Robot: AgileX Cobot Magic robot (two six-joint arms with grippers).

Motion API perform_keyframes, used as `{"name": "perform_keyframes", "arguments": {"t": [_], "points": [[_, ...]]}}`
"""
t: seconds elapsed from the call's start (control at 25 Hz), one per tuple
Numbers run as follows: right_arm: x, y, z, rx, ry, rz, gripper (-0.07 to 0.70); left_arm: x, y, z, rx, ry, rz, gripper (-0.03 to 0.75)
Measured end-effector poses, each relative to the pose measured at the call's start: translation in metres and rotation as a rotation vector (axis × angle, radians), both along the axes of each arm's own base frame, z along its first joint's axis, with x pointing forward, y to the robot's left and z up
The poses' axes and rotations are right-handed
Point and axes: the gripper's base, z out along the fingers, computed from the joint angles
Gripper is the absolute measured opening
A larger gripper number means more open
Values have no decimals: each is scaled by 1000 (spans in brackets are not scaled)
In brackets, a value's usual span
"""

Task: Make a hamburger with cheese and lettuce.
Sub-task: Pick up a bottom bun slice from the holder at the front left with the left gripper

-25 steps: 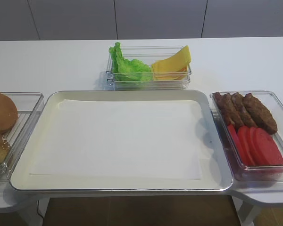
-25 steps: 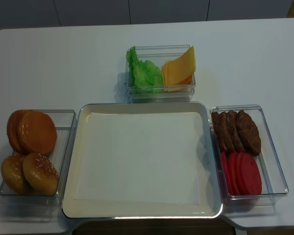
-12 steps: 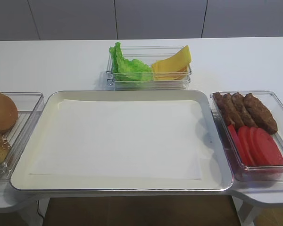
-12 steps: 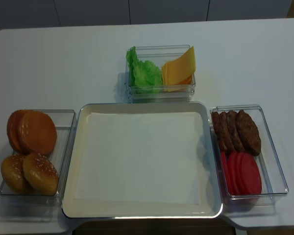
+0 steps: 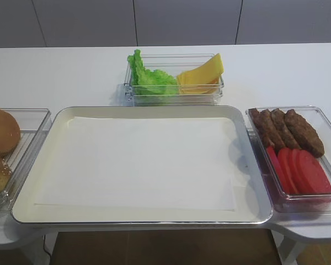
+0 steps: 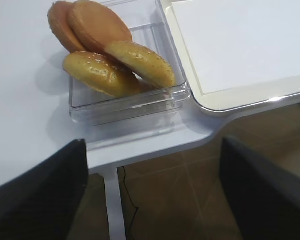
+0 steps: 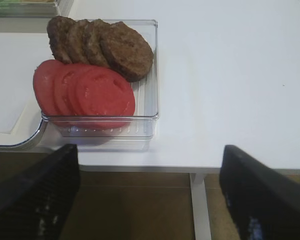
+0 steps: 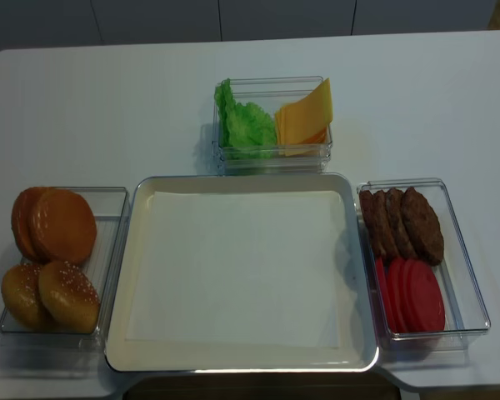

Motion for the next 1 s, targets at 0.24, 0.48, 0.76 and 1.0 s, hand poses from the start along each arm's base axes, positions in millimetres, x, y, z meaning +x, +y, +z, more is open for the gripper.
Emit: {"name": "perform_keyframes", "arguments": {"t": [0.24, 0.48, 0.76, 1.0], "points": [[0, 0, 0, -1, 0, 1, 696, 0, 2, 0, 8, 4, 15, 607], [0, 0, 0, -2, 2, 1, 696, 4, 1, 3, -30, 77, 42, 599], [14, 1, 21, -3, 66, 3, 696, 20, 1, 30, -55, 145, 64, 568], [33, 4, 44, 12, 126, 12, 696, 39, 1, 48, -96, 208, 101, 557]]}}
